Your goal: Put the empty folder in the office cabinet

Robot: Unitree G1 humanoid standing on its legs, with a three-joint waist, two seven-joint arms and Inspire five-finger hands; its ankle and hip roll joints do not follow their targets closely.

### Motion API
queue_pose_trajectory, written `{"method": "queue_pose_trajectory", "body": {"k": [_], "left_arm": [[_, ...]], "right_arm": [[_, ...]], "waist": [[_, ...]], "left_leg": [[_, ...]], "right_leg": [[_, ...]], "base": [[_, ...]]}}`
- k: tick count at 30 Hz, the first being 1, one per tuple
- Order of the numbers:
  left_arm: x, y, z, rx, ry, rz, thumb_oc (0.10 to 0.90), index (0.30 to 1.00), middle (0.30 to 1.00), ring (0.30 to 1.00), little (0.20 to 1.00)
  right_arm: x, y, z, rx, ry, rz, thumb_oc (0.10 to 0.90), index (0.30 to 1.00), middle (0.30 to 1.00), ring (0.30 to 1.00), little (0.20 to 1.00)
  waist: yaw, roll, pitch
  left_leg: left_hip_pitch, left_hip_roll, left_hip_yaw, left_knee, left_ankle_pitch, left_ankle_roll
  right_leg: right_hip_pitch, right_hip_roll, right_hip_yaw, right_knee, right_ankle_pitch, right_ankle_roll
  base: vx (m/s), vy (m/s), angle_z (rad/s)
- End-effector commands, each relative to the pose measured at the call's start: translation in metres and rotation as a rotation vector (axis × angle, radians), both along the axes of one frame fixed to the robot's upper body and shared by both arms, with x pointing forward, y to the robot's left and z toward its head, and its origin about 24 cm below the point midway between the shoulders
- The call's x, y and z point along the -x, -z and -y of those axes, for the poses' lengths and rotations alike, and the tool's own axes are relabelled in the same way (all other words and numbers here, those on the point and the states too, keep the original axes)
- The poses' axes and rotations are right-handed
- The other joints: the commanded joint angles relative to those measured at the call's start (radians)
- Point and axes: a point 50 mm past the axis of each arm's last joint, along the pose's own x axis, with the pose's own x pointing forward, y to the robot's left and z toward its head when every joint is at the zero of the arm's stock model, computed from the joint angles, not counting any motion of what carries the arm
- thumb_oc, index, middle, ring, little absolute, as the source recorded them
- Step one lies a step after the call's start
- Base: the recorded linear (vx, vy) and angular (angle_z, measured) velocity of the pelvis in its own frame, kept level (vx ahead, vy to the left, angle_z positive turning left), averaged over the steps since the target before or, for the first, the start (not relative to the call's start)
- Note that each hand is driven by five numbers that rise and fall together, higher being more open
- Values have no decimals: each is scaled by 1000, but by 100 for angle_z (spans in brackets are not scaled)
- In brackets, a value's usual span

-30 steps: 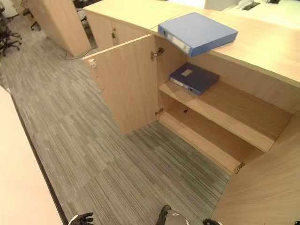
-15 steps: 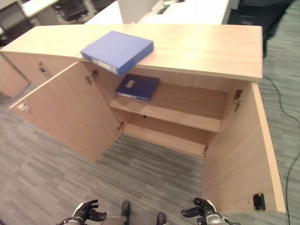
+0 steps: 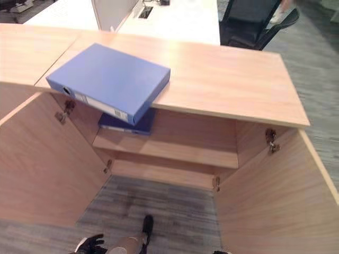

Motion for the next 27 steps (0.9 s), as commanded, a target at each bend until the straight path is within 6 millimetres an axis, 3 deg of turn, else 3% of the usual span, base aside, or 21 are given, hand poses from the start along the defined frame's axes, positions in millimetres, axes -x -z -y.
{"method": "queue_pose_trajectory", "body": {"k": [1,2,3,4,5,7,9,10,12,14,15,17,27], "left_arm": [[4,-2,-7,-33,31,-1,800,900,900,900,900],[5,-2,-7,-33,31,-1,800,900,900,900,900],[0,-5,-11,-44,25,16,800,900,900,900,900],[-3,-6,-13,-49,22,27,800,900,900,900,900],[-15,-12,-20,-66,16,65,800,900,900,900,900],[-16,-13,-21,-75,18,64,800,900,900,900,900],[-15,-13,-22,-81,17,61,800,900,900,900,900],[-17,-14,-25,-89,5,69,800,900,900,900,900],[-17,-14,-23,-86,6,66,800,900,900,900,900],[-9,-11,-28,-138,56,-14,800,900,900,900,900],[-13,-11,-23,-119,66,20,800,900,900,900,900],[-13,-8,-11,-80,59,45,800,900,900,900,900],[-6,-5,-5,-72,20,55,800,900,900,900,900]], "right_arm": [[-4,-9,27,56,61,45,800,900,900,900,900],[-4,-9,27,56,61,45,800,900,900,900,900],[-10,-10,24,41,78,75,800,900,900,900,900],[-14,-11,23,37,78,90,800,900,900,900,900],[-29,-13,17,16,75,140,800,900,900,900,900],[-34,-14,12,3,71,161,800,900,900,900,900],[-37,-14,9,-3,57,170,800,900,900,900,900],[-44,-15,3,-11,34,192,800,900,900,900,900],[-45,-15,1,-13,18,192,800,900,900,900,900],[-42,-15,10,20,2,161,800,900,900,900,900],[-39,-14,9,18,6,142,800,900,900,900,900],[-34,-12,6,17,-7,136,800,900,900,900,900],[0,-7,23,67,125,59,800,900,900,900,900]], "waist": [[-1,5,-71],[0,4,-71],[-5,-8,-79],[-9,-8,-81],[-24,18,-63],[-35,44,-52],[-38,55,-47],[-49,61,-25],[-51,66,-22],[-80,54,-13],[-81,57,-11],[-74,51,-23],[-72,48,-85]], "left_leg": [[-132,94,-36,51,17,-89],[-132,94,-35,52,16,-89],[-112,73,-16,48,-10,-75],[-96,66,-7,39,-26,-70],[-48,77,16,29,-64,-52],[0,89,18,22,-91,-40],[26,91,22,14,-106,-34],[77,81,15,7,-139,-34],[95,84,6,5,-151,-42],[115,71,-2,3,-164,-55],[124,68,-15,4,-170,-51],[134,56,-15,2,-177,-50],[180,56,-47,-4,-195,-72]], "right_leg": [[16,39,29,29,58,54],[16,38,30,29,57,54],[-14,21,24,86,134,98],[-46,18,15,132,165,124],[-149,17,-92,349,283,180],[-199,19,-154,446,309,180],[-235,8,-181,465,304,180],[-305,-25,-253,421,201,143],[-329,-15,-290,268,139,96],[-347,-9,-282,111,147,80],[-312,-6,-265,75,147,90],[-269,-9,-256,8,142,71],[-123,0,-265,-102,142,52]], "base": [[366,226,-43],[220,180,-33],[178,170,-31],[306,325,-20],[223,266,-21],[162,193,-12],[168,142,-5],[290,135,-24],[258,-16,-17],[217,-79,3],[134,-40,35],[78,-6,62],[47,-30,5]]}}
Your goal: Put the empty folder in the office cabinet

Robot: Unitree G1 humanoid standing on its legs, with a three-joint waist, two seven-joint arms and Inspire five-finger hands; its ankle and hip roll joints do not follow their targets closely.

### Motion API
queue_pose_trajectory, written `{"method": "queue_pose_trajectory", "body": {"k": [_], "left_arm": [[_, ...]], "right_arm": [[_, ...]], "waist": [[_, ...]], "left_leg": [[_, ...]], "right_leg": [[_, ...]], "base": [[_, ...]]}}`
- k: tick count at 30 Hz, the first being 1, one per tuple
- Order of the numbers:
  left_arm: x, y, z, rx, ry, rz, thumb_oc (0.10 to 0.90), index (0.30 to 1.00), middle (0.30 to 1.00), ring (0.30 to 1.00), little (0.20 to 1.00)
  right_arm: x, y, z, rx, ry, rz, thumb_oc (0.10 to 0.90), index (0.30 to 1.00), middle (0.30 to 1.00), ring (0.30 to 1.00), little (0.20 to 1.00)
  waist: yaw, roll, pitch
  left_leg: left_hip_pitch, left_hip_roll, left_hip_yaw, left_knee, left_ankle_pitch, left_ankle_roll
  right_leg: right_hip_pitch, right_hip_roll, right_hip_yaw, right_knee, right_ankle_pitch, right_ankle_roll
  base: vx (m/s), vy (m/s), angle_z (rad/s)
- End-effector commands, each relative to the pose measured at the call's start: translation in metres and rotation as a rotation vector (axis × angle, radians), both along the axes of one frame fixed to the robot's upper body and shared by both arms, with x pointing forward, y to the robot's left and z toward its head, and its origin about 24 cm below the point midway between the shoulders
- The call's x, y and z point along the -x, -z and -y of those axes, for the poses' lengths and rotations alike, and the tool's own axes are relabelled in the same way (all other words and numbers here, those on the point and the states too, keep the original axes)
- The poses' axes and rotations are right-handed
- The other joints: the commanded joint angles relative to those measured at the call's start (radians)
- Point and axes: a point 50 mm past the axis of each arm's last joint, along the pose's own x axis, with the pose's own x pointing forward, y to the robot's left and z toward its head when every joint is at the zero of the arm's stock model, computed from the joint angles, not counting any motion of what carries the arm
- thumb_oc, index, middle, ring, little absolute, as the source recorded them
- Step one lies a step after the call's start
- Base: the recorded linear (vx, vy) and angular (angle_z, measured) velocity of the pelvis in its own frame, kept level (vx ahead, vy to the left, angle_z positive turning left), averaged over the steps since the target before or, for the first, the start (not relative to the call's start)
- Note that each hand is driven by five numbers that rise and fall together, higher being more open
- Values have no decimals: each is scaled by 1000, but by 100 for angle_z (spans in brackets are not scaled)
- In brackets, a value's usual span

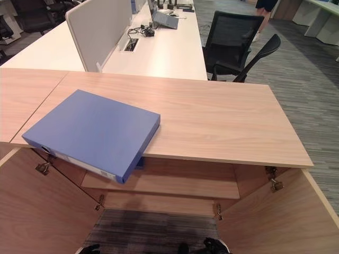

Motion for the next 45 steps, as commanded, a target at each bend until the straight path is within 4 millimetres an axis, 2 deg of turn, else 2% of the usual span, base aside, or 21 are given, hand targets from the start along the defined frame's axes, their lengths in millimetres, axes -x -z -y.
{"method": "queue_pose_trajectory", "body": {"k": [1,5,7,9,11,13,19,25,27,29,30,33,37,39,41,42,44,45], "left_arm": [[-35,-13,-9,-62,6,129,800,900,900,900,900],[-44,-17,-10,-92,32,167,800,900,900,900,900],[-61,-27,-11,-135,73,245,800,900,900,900,900],[-64,-29,-11,-148,89,265,800,900,900,900,900],[-81,-41,-8,-186,150,355,800,900,900,900,900],[-85,-46,-7,-194,155,400,800,900,900,900,900],[-78,-43,-4,-180,118,402,800,900,900,900,900],[-86,-52,-3,-253,183,462,800,900,900,900,900],[-98,-78,-16,-484,289,586,800,900,900,900,900],[-97,-94,-28,-648,281,656,800,900,900,900,900],[-96,-94,-28,-649,281,654,800,900,900,900,900],[-88,-123,-37,-758,182,808,800,900,900,900,900],[-90,-147,-44,-839,142,905,800,900,900,900,900],[-94,-161,-45,-869,108,969,800,900,900,900,900],[-104,-184,-40,-911,125,1093,800,900,900,900,900],[-104,-184,-40,-911,126,1093,800,900,900,900,900],[-110,-200,-38,-964,163,1162,800,900,900,900,900],[-116,-218,-39,-1014,177,1229,800,900,900,900,900]], "right_arm": [[15,-3,25,82,42,-28,800,900,900,900,900],[18,-3,24,85,47,-34,800,900,900,900,900],[21,-1,20,83,31,-38,800,900,900,900,900],[21,-1,18,82,23,-37,800,900,900,900,900],[17,-1,14,78,5,-17,800,900,900,900,900],[17,0,13,81,-5,-12,800,900,900,900,900],[10,-2,15,108,-36,-5,800,900,900,900,900],[13,-3,20,124,4,0,800,900,900,900,900],[13,-4,21,150,16,27,800,900,900,900,900],[14,-3,18,161,16,37,800,900,900,900,900],[14,-3,17,160,15,36,800,900,900,900,900],[25,0,12,137,7,5,800,900,900,900,900],[22,1,7,126,-52,5,800,900,900,900,900],[19,1,5,125,-71,8,800,900,900,900,900],[21,1,7,134,-79,-5,800,900,900,900,900],[21,1,6,134,-79,-4,800,900,900,900,900],[22,1,7,135,-86,-13,800,900,900,900,900],[20,1,7,133,-81,-10,800,900,900,900,900]], "waist": [[-6,12,-2],[-10,8,-3],[-1,0,-5],[3,-2,-3],[17,-9,2],[28,-13,2],[69,-19,5],[64,-19,0],[71,-20,-5],[81,-24,-7],[80,-24,-8],[100,-32,-12],[119,-37,-10],[128,-39,-7],[134,-40,-6],[134,-40,-6],[134,-40,-7],[134,-36,-7]], "left_leg": [[-60,60,-50,-9,-14,-99],[-64,60,-54,-9,-9,-105],[-58,63,-63,-9,-11,-109],[-55,64,-66,-9,-11,-109],[-59,65,-75,-9,-5,-113],[-62,66,-79,-9,-4,-116],[-62,80,-70,-9,0,-121],[-68,71,-81,-9,5,-126],[-68,67,-91,-9,5,-128],[-65,66,-102,-9,2,-129],[-65,66,-102,-9,2,-129],[-54,74,-107,-9,-8,-129],[-47,79,-111,-9,-10,-129],[-47,81,-117,-9,-9,-130],[-48,80,-126,-9,-7,-130],[-47,80,-127,-9,-7,-130],[-46,82,-129,-9,-9,-131],[-44,84,-129,-9,-9,-133]], "right_leg": [[115,-18,14,65,-175,89],[119,-16,11,69,-181,85],[125,-12,5,75,-186,82],[128,-10,4,75,-187,81],[137,-7,-3,68,-188,80],[139,-5,-10,66,-188,81],[147,-6,-30,31,-165,91],[161,-7,-47,33,-175,89],[165,-3,-57,35,-181,87],[168,-1,-60,37,-185,86],[169,-1,-60,37,-185,86],[171,4,-49,35,-185,84],[177,7,-45,29,-184,82],[179,10,-46,25,-184,80],[184,15,-48,22,-186,77],[184,15,-49,21,-186,76],[188,17,-49,20,-189,75],[189,18,-51,19,-190,74]], "base": [[0,0,0],[-24,-20,8],[-28,-60,9],[-28,-34,6],[-59,-43,5],[-45,-45,11],[-50,-52,4],[-4,-4,7],[17,-31,25],[20,-30,20],[15,-26,19],[27,-44,4],[22,-40,-2],[8,-60,0],[11,-49,1],[12,-22,5],[22,-33,3],[23,-35,-1]]}}
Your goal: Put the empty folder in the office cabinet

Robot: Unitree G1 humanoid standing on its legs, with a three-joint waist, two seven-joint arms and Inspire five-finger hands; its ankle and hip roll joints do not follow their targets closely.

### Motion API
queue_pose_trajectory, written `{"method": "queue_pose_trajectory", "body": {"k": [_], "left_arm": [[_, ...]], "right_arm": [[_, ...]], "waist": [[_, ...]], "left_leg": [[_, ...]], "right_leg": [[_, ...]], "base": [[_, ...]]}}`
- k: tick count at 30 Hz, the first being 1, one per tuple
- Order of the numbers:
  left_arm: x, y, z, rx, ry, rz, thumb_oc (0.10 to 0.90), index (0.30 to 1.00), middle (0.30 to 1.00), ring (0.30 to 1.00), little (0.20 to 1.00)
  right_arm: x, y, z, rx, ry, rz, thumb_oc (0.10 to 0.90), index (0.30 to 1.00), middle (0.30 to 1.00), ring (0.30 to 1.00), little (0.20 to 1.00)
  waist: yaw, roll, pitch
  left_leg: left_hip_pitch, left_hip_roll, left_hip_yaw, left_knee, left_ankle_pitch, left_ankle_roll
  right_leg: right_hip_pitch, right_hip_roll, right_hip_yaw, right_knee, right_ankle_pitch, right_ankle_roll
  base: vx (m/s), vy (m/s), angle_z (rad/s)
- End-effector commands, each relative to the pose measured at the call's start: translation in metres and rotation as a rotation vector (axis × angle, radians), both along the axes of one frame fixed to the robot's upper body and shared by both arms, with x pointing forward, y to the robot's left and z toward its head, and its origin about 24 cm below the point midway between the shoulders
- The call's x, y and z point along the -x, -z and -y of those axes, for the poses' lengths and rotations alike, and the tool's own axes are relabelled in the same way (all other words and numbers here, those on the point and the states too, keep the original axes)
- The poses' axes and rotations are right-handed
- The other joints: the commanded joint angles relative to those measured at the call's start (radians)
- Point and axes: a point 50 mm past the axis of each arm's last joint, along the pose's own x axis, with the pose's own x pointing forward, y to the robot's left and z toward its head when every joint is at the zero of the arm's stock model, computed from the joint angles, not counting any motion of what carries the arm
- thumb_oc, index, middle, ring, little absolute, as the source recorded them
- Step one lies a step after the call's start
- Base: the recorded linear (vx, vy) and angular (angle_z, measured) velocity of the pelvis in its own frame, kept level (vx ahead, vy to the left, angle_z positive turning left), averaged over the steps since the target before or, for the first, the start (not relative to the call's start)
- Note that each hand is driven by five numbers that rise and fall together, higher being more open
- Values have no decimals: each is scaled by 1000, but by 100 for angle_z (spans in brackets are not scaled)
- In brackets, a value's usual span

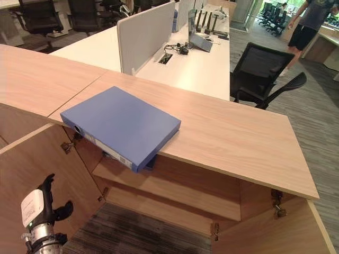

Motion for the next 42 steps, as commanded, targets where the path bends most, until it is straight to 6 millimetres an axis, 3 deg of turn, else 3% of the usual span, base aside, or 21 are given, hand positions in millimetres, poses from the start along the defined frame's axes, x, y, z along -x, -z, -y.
{"method": "queue_pose_trajectory", "body": {"k": [1,2,3,5,14,23,27,42], "left_arm": [[-39,-70,3,-190,96,355,800,900,900,900,900],[-45,-87,2,-245,117,401,800,900,900,900,900],[-45,-87,2,-246,118,402,800,900,900,900,900],[-54,-116,4,-387,212,455,800,900,900,900,900],[-60,-159,20,-556,446,484,800,900,900,900,900],[-61,-164,23,-544,531,438,800,900,900,900,900],[-62,-158,20,-530,519,405,800,900,900,900,900],[-67,-152,22,-504,545,366,800,900,900,900,900]], "right_arm": [[-26,-7,14,54,-73,48,800,900,900,900,900],[-28,-8,15,48,-55,53,800,900,900,900,900],[-28,-7,15,47,-54,54,800,900,900,900,900],[-33,-10,19,40,-37,73,800,900,900,900,900],[-39,-13,22,21,-69,92,800,900,900,900,900],[-35,-13,29,27,-43,81,800,900,900,900,900],[-30,-13,32,26,19,79,800,900,900,900,900],[-22,-12,33,-6,177,96,800,900,900,900,900]], "waist": [[-2,16,6],[-6,23,7],[-6,22,8],[-15,34,10],[-47,67,11],[-73,90,7],[-85,96,4],[-115,98,5]], "left_leg": [[-47,45,-25,-3,-14,-85],[-46,46,-25,-3,-13,-86],[-46,46,-25,-3,-13,-86],[-48,47,-20,-3,-13,-87],[-47,49,-9,-3,-17,-91],[-45,49,3,-3,-19,-92],[-43,47,11,-3,-23,-92],[-29,49,25,-3,-33,-92]], "right_leg": [[141,-9,33,27,-159,78],[138,-7,36,30,-160,77],[138,-7,36,31,-160,77],[134,-6,39,33,-161,78],[124,-4,48,34,-162,78],[123,-5,55,28,-161,79],[128,-8,60,19,-158,83],[133,-9,79,14,-154,82]], "base": [[19,-32,0],[0,0,0],[0,0,0],[0,0,0],[1,1,-1],[0,3,-1],[4,6,-3],[-1,8,-5]]}}
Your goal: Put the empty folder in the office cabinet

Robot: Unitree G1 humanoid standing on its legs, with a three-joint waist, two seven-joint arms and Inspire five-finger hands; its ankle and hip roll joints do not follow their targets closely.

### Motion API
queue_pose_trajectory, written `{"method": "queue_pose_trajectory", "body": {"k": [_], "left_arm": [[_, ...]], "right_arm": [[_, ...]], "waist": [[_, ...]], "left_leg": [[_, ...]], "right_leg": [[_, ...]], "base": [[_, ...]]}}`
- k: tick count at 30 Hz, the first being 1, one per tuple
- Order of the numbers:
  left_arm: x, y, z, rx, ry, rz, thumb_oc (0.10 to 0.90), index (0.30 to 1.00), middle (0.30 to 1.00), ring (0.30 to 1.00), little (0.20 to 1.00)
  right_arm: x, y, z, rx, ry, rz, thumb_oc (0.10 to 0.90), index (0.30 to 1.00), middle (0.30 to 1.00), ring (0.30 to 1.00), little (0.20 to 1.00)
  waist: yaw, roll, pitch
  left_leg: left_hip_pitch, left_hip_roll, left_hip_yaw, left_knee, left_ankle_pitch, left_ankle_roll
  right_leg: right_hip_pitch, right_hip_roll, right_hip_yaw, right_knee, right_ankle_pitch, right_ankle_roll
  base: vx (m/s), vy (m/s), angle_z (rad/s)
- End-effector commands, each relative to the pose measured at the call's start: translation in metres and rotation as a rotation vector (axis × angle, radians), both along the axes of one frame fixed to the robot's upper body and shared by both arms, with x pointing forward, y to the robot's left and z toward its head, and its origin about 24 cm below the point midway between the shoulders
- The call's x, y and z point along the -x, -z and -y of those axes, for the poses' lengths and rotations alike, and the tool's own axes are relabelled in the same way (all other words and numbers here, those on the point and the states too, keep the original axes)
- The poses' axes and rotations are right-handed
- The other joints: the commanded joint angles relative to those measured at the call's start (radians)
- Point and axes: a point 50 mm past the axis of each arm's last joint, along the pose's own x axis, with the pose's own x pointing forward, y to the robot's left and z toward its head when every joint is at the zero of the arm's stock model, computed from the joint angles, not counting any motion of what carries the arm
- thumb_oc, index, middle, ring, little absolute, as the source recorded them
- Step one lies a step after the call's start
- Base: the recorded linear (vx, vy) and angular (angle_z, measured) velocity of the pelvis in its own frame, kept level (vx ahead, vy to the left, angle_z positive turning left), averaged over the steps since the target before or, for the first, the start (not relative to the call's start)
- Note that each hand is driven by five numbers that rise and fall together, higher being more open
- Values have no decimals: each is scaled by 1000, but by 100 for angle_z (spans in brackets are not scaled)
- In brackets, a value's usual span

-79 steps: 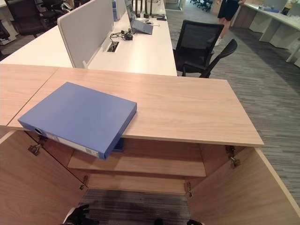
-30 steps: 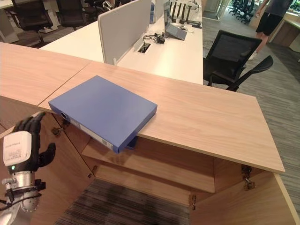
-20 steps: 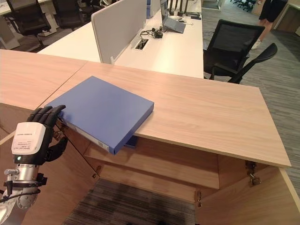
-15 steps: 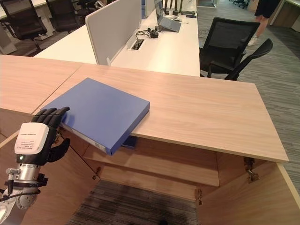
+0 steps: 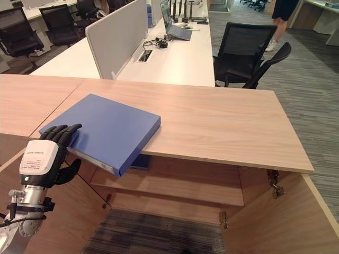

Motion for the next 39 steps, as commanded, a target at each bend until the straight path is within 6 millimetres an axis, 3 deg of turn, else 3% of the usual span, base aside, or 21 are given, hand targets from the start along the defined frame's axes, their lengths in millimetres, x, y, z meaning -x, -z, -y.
{"method": "queue_pose_trajectory", "body": {"k": [1,24,39], "left_arm": [[-23,-50,9,-18,98,207,800,900,900,900,900],[-23,-34,21,50,148,112,800,900,900,900,900],[-26,-33,27,7,185,85,800,900,900,900,900]], "right_arm": [[-20,-4,5,0,34,66,800,900,900,900,900],[-10,-2,6,-21,175,61,800,900,900,900,900],[-8,-1,5,-35,216,64,800,900,900,900,900]], "waist": [[-13,-15,-3],[-42,-2,6],[-55,5,9]], "left_leg": [[-46,45,-20,-3,-35,-92],[-47,51,-6,-3,-38,-93],[-49,51,4,-3,-40,-94]], "right_leg": [[134,-19,39,14,-160,93],[120,-17,53,14,-157,92],[117,-19,58,12,-157,93]], "base": [[-5,-7,-9],[-1,0,-2],[1,2,-2]]}}
